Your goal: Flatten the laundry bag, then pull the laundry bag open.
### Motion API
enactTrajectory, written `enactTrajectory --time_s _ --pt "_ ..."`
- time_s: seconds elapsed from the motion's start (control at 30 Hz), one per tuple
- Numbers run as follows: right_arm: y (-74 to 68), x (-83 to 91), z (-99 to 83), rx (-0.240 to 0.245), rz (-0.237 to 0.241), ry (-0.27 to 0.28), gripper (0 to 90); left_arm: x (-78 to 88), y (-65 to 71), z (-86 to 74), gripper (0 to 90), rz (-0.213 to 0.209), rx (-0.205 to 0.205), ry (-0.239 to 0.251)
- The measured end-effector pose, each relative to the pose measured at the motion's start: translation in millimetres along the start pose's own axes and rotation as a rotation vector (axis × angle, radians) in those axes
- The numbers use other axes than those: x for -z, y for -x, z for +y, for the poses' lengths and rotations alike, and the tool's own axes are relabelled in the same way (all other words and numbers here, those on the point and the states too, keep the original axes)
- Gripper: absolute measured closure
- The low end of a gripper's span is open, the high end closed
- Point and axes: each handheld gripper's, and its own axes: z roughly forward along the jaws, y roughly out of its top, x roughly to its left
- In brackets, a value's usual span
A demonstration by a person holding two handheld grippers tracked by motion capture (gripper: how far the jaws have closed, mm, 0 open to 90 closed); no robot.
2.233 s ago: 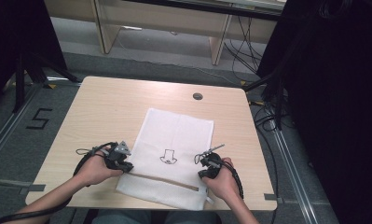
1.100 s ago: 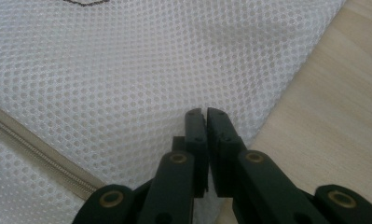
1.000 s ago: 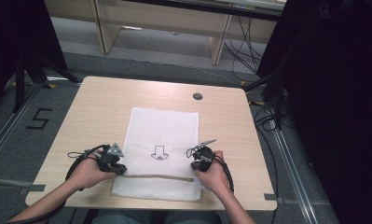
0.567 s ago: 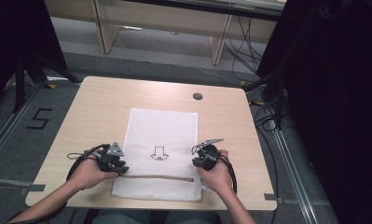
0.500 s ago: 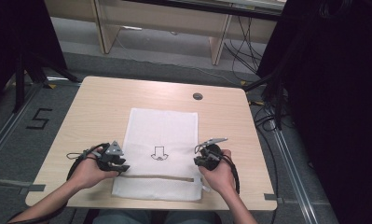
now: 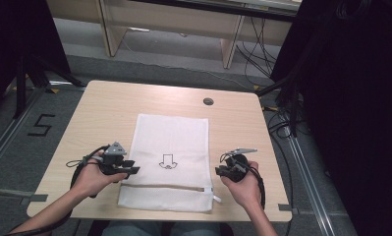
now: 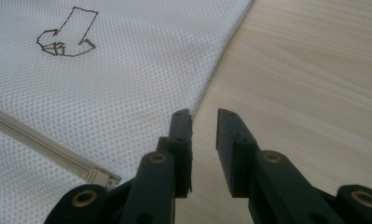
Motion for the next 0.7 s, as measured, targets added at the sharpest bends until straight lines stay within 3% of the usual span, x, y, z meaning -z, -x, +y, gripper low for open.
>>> enactTrajectory --time_s 0.03,0.07,0.1,0.13,0.17,0.23,0.3,0.4,0.47,0.5,0.53,0.6,0.63,0.7 --pt "-2.3 1.5 0.2 -0.016 -0.019 -0.02 75.8 0.9 -1.2 0.1 61.7 0.002 -0.014 0.007" --pt "-2.9 1.6 0.2 -0.025 -0.022 -0.023 75.6 1.0 -0.8 0.3 61.5 0.007 0.005 0.023" --pt "-2.1 1.4 -0.1 -0.021 -0.034 -0.025 75.4 2.1 -2.2 1.1 60.8 0.007 -0.01 0.026" --pt "-0.6 1.1 -0.2 -0.01 -0.045 -0.027 75.1 2.3 -1.4 1.2 60.1 0.016 0.007 0.032" --pt "-1.5 0.8 -0.8 -0.022 -0.03 -0.01 74.9 2.5 -1.6 1.5 59.9 0.02 0.007 0.041" --pt "-1.2 3.4 -0.5 -0.027 -0.027 -0.027 74.5 2.9 -2.8 1.6 60.7 0.018 -0.004 0.049" --pt "2.2 3.8 -0.9 -0.015 0.023 -0.031 74.2 2.7 -3.8 0.3 62.3 0.012 -0.006 0.05" --pt "1.3 4.7 -0.2 -0.025 0.028 -0.026 72.8 2.6 -2.8 -0.1 62.8 -0.003 0.02 0.062" --pt "1.0 4.5 -0.3 -0.022 0.027 -0.031 73.0 3.4 -2.6 1.1 61.3 0.0 -0.001 0.06" --pt "0.1 4.7 -0.5 -0.021 0.045 -0.037 73.4 1.8 -0.1 1.2 61.4 -0.007 0.029 0.076" --pt "-0.8 4.0 -0.6 -0.025 0.036 -0.036 74.3 1.0 0.8 1.6 60.8 -0.009 0.023 0.071" --pt "-2.2 3.5 -1.1 -0.016 0.063 -0.043 77.0 -0.2 2.9 2.3 59.0 -0.01 -0.01 0.064" --pt "-2.0 3.8 -1.6 0.005 0.062 -0.048 78.4 -0.5 2.6 3.1 57.8 -0.012 -0.044 0.053" --pt "-3.9 2.9 -1.5 0.004 0.062 -0.06 82.6 -2.6 5.9 4.1 55.8 -0.018 -0.039 0.057"
